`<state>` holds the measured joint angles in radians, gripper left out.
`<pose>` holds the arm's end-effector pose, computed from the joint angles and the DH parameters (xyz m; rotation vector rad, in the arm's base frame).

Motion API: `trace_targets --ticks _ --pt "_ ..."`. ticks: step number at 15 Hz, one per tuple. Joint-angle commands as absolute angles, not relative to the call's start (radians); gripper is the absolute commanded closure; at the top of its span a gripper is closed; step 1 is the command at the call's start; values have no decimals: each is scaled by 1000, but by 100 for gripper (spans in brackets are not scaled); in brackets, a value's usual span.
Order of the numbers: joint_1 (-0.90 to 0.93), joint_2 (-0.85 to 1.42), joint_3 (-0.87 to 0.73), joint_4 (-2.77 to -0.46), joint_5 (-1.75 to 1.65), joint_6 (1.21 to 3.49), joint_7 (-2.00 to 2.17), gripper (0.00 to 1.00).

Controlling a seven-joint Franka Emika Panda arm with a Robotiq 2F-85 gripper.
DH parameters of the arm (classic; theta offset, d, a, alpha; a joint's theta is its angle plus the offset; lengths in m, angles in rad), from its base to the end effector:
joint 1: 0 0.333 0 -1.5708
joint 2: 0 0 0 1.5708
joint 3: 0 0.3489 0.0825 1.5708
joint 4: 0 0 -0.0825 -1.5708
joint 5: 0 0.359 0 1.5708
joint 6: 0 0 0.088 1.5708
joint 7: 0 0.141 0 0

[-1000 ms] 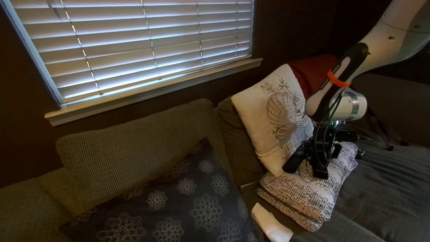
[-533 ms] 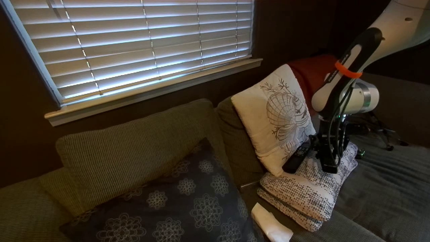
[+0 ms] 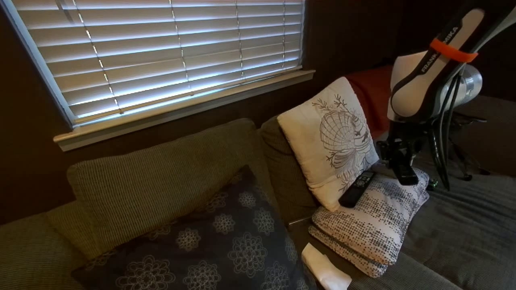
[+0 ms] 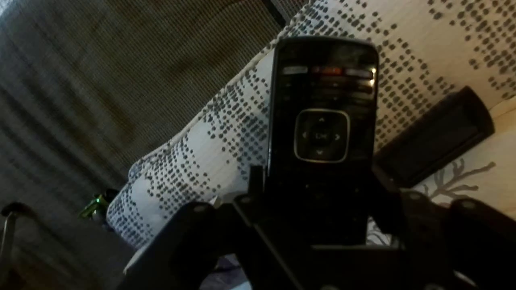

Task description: Put one remote on top of the white pillow

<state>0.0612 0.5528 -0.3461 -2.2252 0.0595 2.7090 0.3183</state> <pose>0.5183 -0.1601 0.1514 2.8455 -0.9008 -0.0459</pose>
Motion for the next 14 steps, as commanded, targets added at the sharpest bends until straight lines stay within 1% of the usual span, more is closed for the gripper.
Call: trace_targets --ticks 1,6,11,12,14 --pt "168 417 -429 -2287 -120 2699 393 63" --pt "251 298 -462 -2247 -359 2610 484 63" --pt "199 221 -320 -2138 -401 2438 476 63" --pt "163 251 -307 -2166 -396 2497 475 38" --pt "158 230 -274 -2139 -392 2455 472 38"
